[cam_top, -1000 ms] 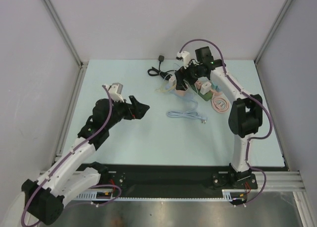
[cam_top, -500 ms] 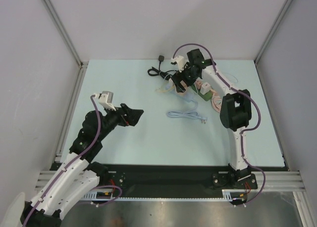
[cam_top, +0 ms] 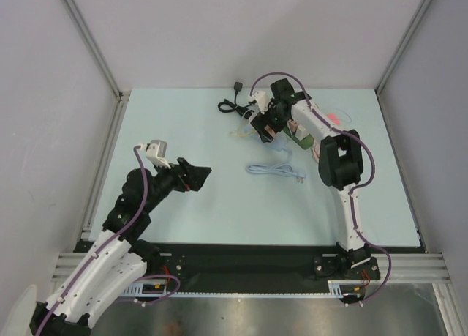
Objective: Pull the plug off the socket
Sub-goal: Remove the plug from the socket.
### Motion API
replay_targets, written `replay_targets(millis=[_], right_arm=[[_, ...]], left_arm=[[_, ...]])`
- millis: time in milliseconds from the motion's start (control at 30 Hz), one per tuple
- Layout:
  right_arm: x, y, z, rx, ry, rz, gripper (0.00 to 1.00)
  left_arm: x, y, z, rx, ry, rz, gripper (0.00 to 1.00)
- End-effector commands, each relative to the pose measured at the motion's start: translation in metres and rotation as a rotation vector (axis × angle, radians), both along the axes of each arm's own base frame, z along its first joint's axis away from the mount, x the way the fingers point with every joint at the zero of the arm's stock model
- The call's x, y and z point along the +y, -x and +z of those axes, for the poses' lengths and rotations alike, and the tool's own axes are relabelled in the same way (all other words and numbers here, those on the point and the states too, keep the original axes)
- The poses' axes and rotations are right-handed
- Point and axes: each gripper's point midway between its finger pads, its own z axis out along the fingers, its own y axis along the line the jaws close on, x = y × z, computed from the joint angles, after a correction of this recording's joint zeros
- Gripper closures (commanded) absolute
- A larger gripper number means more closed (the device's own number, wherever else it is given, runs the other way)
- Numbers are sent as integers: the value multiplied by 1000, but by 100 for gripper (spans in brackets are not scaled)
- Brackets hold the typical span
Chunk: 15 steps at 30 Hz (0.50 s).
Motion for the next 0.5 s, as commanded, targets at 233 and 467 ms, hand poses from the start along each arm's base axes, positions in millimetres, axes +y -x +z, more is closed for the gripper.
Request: replay_targets(millis=[233,467], right_arm=[[15,-13,11,-72,9,31,31],[25,6,34,-47,-75,54,100]], left_arm=[[1,4,-3,6,59,13,0],[-7,6,-14,53,119,-13,0]])
